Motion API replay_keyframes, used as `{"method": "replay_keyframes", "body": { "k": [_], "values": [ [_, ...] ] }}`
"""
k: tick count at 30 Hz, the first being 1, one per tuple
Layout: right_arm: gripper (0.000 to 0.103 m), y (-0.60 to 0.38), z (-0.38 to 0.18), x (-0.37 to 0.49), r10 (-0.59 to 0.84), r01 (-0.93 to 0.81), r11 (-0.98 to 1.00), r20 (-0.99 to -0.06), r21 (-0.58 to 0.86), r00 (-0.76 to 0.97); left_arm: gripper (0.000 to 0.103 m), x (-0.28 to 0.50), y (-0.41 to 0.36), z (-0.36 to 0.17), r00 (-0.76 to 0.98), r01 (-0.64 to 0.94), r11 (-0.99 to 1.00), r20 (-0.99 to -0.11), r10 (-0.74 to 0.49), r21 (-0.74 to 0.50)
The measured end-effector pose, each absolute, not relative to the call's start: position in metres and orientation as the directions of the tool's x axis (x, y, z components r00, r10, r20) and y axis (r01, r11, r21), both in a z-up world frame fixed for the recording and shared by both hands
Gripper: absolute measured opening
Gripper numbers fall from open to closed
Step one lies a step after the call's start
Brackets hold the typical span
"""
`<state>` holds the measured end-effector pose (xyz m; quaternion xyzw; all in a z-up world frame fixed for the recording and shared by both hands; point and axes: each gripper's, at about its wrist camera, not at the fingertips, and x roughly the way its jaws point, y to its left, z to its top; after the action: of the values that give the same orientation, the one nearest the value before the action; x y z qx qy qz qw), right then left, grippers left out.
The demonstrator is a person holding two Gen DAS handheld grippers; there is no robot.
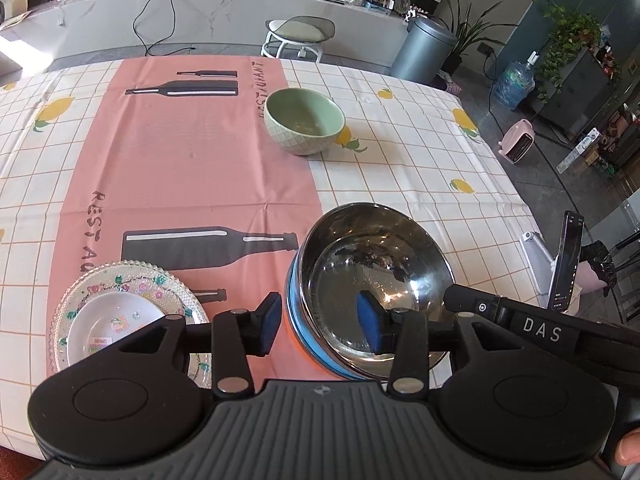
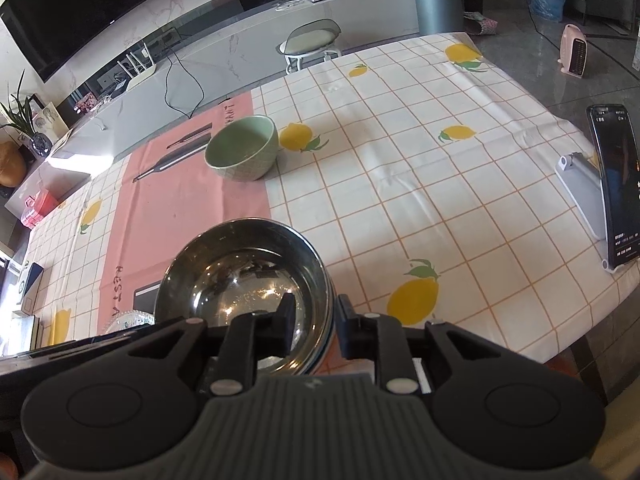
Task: Organize plates and bowls
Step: 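Open the left gripper and move it toward the pale green bowl, then close the left gripper on the pale green bowl rim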
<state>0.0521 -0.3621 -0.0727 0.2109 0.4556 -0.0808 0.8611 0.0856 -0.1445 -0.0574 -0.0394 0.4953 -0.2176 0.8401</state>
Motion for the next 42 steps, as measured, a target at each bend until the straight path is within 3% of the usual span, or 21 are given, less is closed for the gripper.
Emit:
{"method": "replay_keyframes", "body": {
  "k": [14, 25, 42],
  "values": [
    [0.027, -0.358, -0.066, 0.079, 0.064, 0.247, 0.937, -0.816, 0.248, 0.575, 0.051, 0.119, -0.147, -0.038, 0.428, 0.383, 0.883, -0.796, -0.429, -0.270],
    [0.030, -0.372, -0.066, 0.139, 0.165, 0.190, 0.933, -0.833, 0.306, 0.528, 0.051, 0.182, -0.151, -0.041, 0.384, 0.403, 0.868, -0.807, -0.449, -0.291],
    [0.033, -0.379, -0.088, 0.259, 0.153, 0.196, 0.942, -0.867, 0.273, 0.474, 0.051, 0.289, -0.157, -0.085, 0.358, 0.248, 0.896, -0.825, -0.437, -0.368]
  ]
}}
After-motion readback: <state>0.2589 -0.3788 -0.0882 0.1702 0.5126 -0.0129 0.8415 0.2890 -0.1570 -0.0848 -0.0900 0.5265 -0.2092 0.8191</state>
